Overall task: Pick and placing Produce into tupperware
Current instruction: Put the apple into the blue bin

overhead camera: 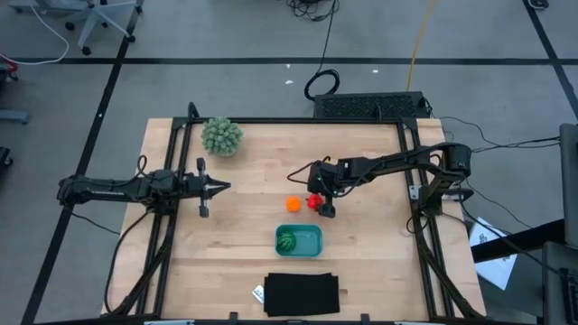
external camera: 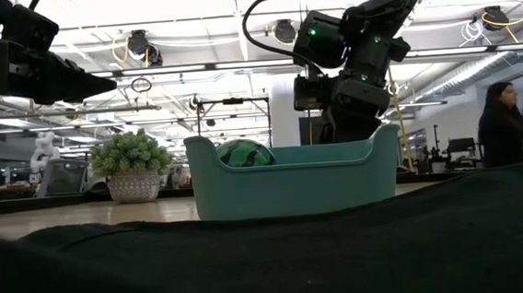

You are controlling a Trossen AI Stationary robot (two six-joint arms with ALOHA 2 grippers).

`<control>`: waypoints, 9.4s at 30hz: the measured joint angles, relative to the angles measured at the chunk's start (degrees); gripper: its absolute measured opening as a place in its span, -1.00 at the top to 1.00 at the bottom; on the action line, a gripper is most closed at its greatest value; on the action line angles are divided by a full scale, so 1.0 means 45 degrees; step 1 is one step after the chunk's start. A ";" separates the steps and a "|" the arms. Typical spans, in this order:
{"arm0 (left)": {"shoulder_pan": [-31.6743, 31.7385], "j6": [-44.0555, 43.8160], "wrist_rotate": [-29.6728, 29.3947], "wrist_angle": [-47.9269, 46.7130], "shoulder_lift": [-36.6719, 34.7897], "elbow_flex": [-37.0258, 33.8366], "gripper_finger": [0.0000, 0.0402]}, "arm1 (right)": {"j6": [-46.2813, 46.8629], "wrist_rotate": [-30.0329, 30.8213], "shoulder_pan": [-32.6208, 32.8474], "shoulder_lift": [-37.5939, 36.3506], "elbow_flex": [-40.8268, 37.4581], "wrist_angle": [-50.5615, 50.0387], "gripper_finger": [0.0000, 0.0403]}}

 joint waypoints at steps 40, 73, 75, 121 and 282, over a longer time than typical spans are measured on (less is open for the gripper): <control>0.0001 0.0053 0.0000 0.0006 0.0000 0.0000 0.87 | 0.0394 -0.0033 -0.0214 -0.2018 0.0966 -0.2150 -0.33; 0.0000 0.0132 -0.0010 0.0049 0.0000 0.0000 0.87 | 0.0032 0.0636 -0.0204 -0.2055 0.8145 -0.8818 -0.33; 0.0000 0.0136 -0.0010 0.0049 0.0005 0.0000 0.87 | 0.0027 0.0641 -0.0204 -0.2055 0.8484 -0.9113 -0.33; 0.0002 -0.0042 -0.0117 0.0223 0.0003 0.0000 0.87 | 0.0510 0.0403 0.3401 0.0184 0.8609 -0.8426 -0.33; 0.0002 0.0068 -0.0097 -0.0355 0.0003 0.0000 0.87 | -0.5319 0.1831 0.4823 0.0971 0.2035 -0.0352 -0.47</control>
